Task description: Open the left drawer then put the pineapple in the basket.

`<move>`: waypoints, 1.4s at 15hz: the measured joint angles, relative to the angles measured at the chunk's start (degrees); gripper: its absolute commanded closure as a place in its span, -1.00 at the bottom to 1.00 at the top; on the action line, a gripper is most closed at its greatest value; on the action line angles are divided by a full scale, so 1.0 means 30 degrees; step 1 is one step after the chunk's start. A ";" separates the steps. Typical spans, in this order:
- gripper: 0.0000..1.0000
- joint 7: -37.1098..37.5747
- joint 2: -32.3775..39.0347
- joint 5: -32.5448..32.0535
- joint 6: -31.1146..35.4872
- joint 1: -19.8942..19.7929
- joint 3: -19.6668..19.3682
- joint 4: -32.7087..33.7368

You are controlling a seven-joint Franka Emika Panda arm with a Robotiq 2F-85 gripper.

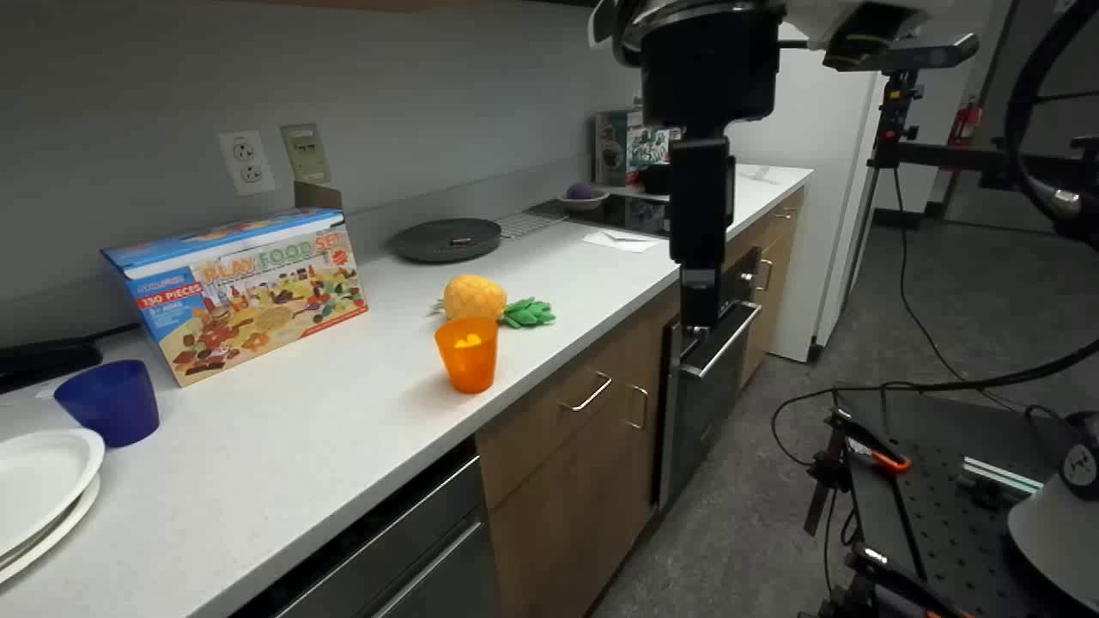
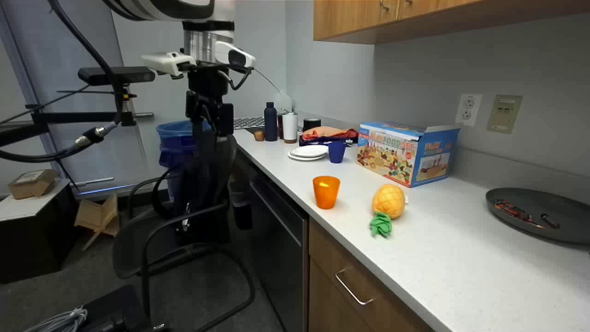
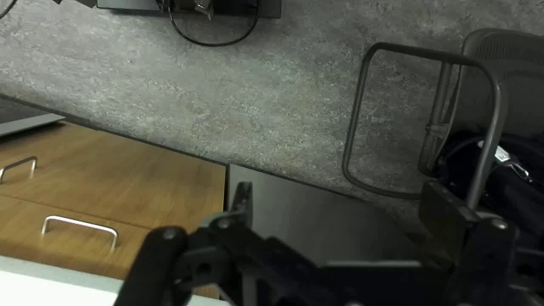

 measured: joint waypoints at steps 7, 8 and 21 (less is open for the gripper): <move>-1.00 0.0000 0.0014 -0.0001 0.0009 0.0000 0.0000 -0.0010; -1.00 0.0000 0.0014 -0.0001 0.0009 0.0000 0.0000 -0.0010; -1.00 0.0039 0.0128 -0.0010 0.1062 -0.1090 -0.1083 -0.0298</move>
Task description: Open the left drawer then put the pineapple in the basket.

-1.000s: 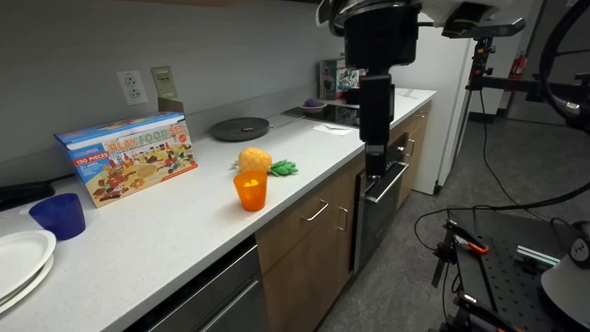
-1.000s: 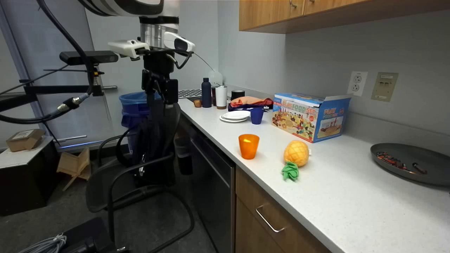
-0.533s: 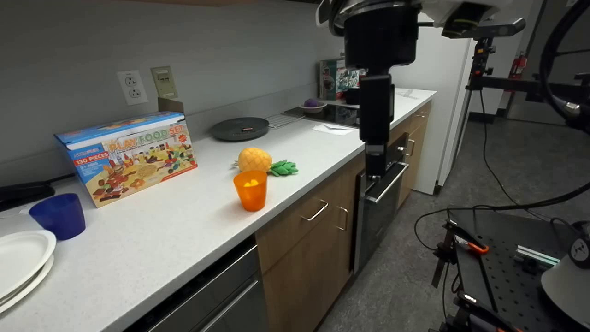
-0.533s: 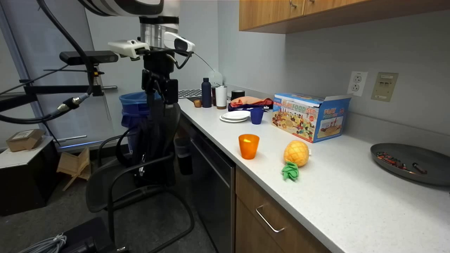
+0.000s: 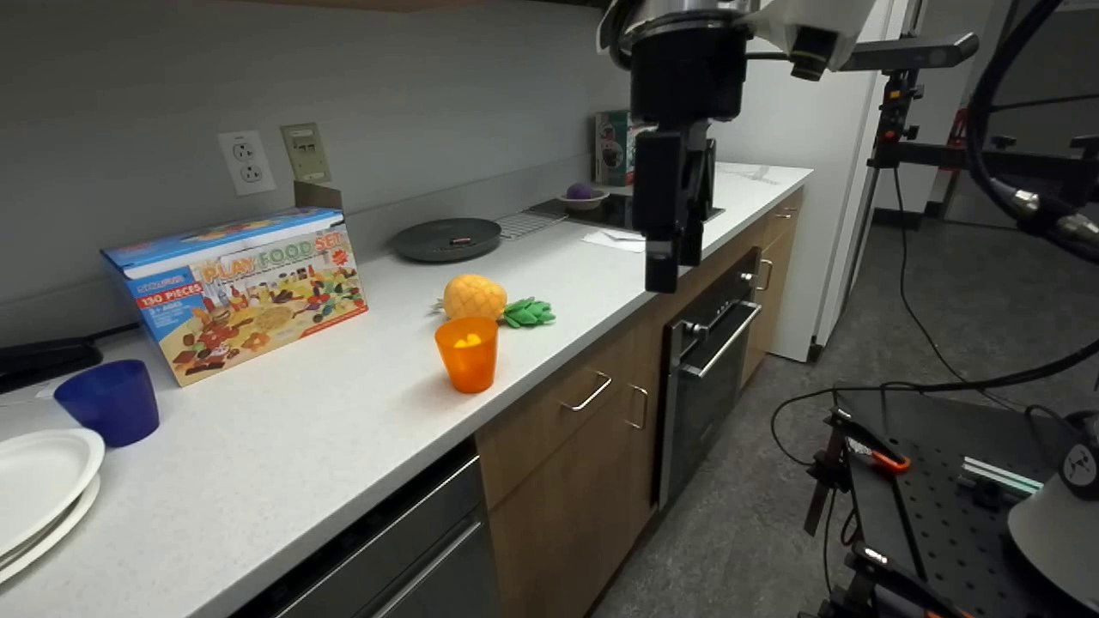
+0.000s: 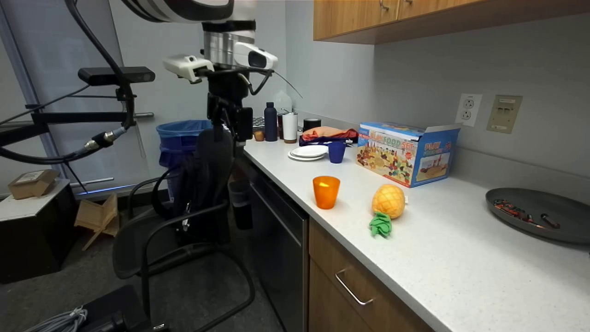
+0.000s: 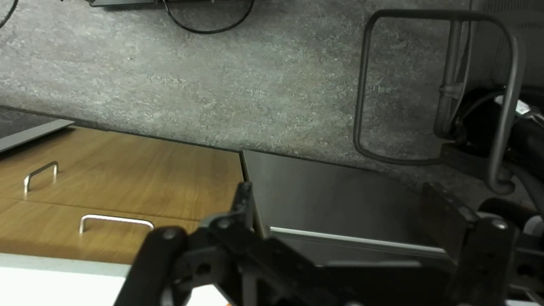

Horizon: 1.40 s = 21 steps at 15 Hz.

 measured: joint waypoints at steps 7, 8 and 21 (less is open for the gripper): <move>-1.00 0.2056 0.1119 0.0178 0.5113 -0.2014 -0.1545 -0.2194; -1.00 0.2490 0.1452 0.0344 0.6102 -0.2175 -0.1679 -0.2539; -1.00 0.8407 0.5410 0.1012 1.3738 -0.3458 -0.2386 -0.4822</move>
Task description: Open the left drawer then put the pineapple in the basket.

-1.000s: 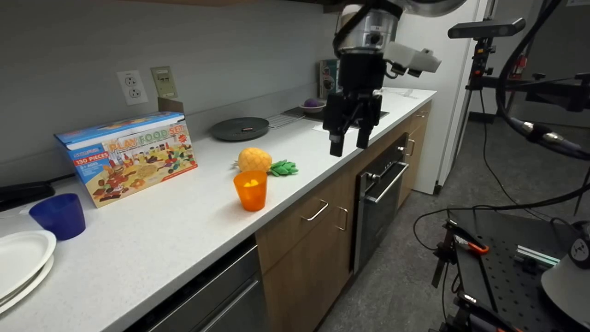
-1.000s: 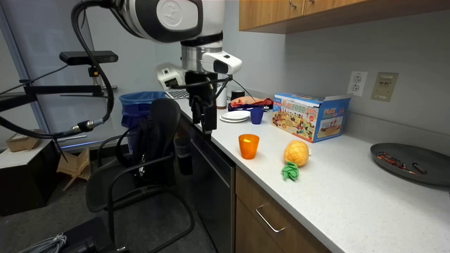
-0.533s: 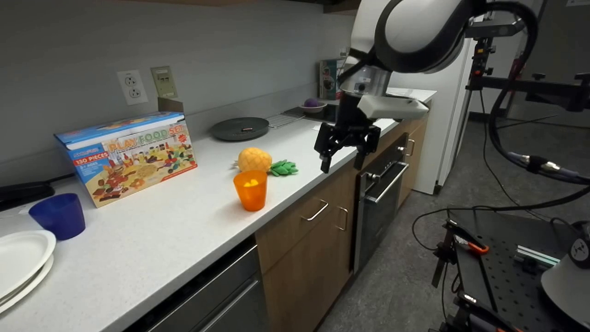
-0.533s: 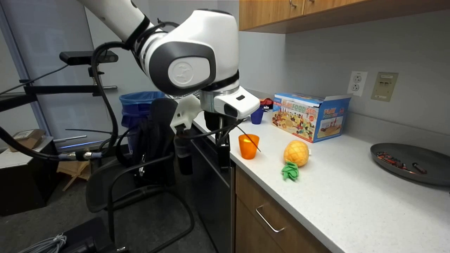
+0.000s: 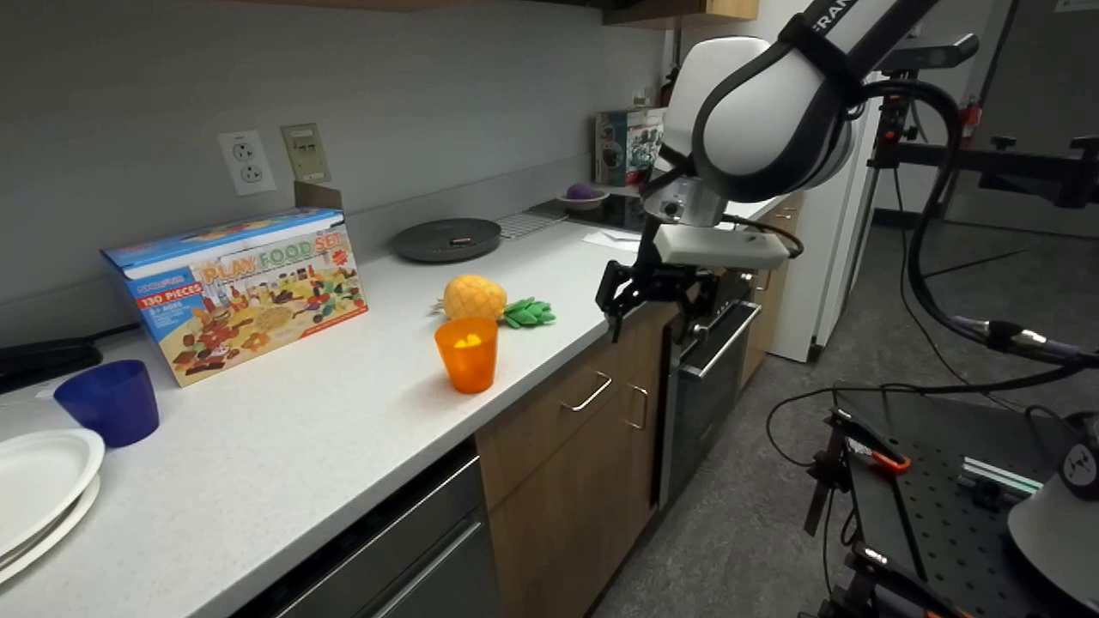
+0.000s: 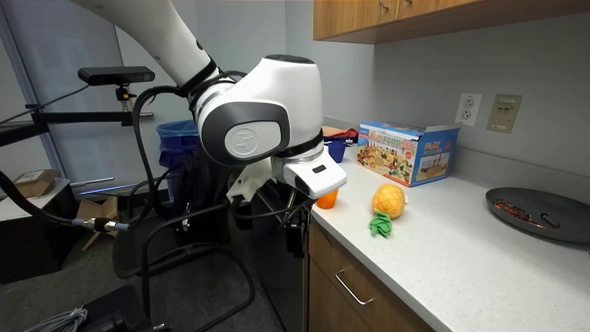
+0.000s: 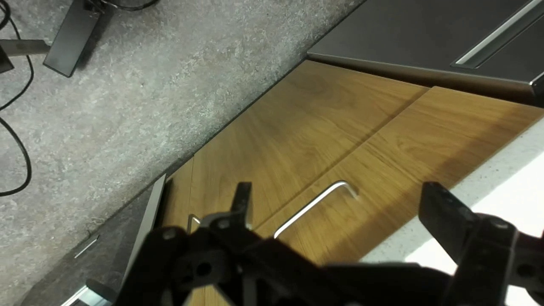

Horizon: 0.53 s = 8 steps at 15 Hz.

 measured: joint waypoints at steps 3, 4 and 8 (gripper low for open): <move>-1.00 0.0076 -0.0003 0.0077 0.0001 0.0000 0.0000 0.0001; -1.00 0.0091 -0.0003 0.0077 0.0001 0.0000 0.0000 0.0001; -1.00 0.0165 0.0471 0.0089 0.0079 0.0000 -0.0057 -0.0002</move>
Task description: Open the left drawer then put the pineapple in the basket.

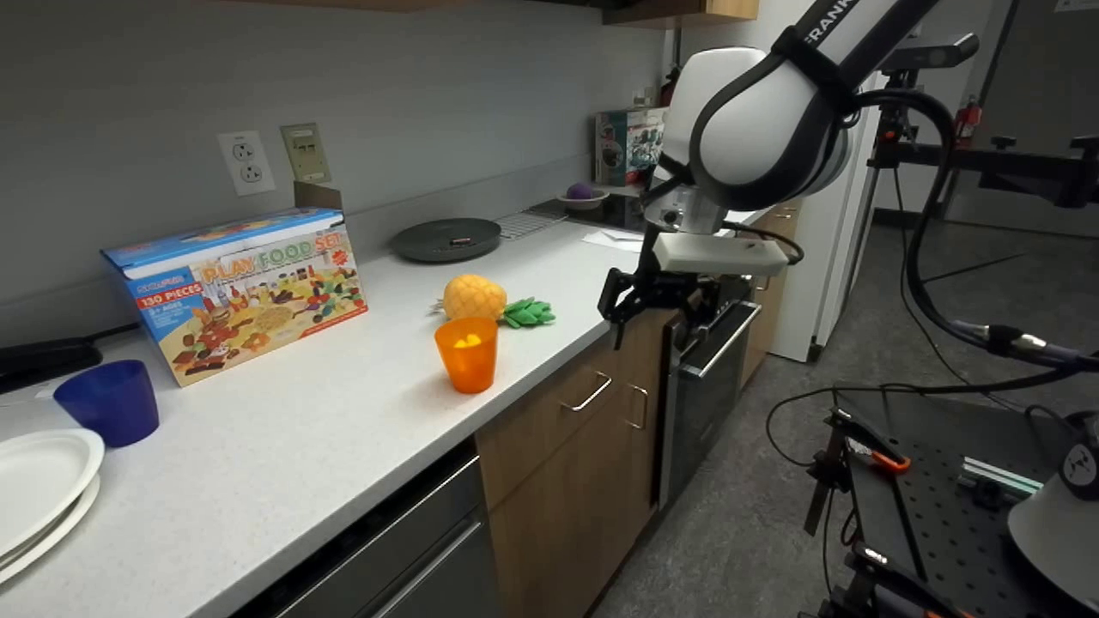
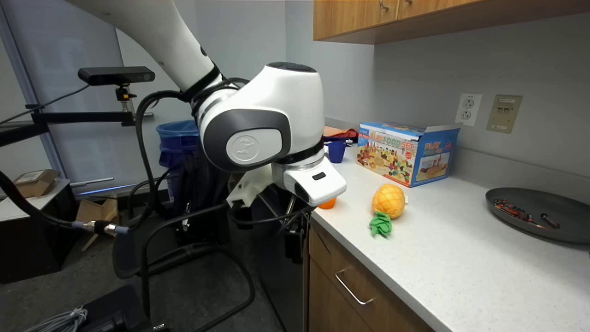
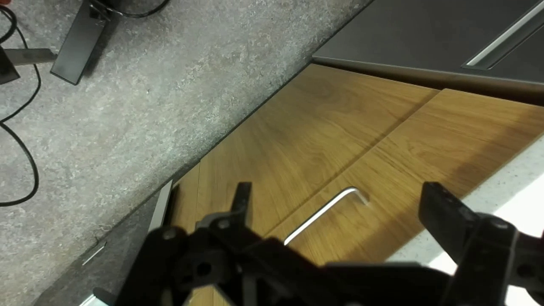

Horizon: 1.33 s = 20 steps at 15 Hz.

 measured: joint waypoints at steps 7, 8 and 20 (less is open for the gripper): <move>-1.00 -0.1007 0.2668 0.3944 0.3576 -0.0095 -0.0702 -0.0402; -1.00 -0.1334 0.3117 0.4775 0.4046 -0.0130 -0.0670 -0.0350; -1.00 -0.4457 0.8773 1.0129 0.6809 -0.2544 0.1651 0.3441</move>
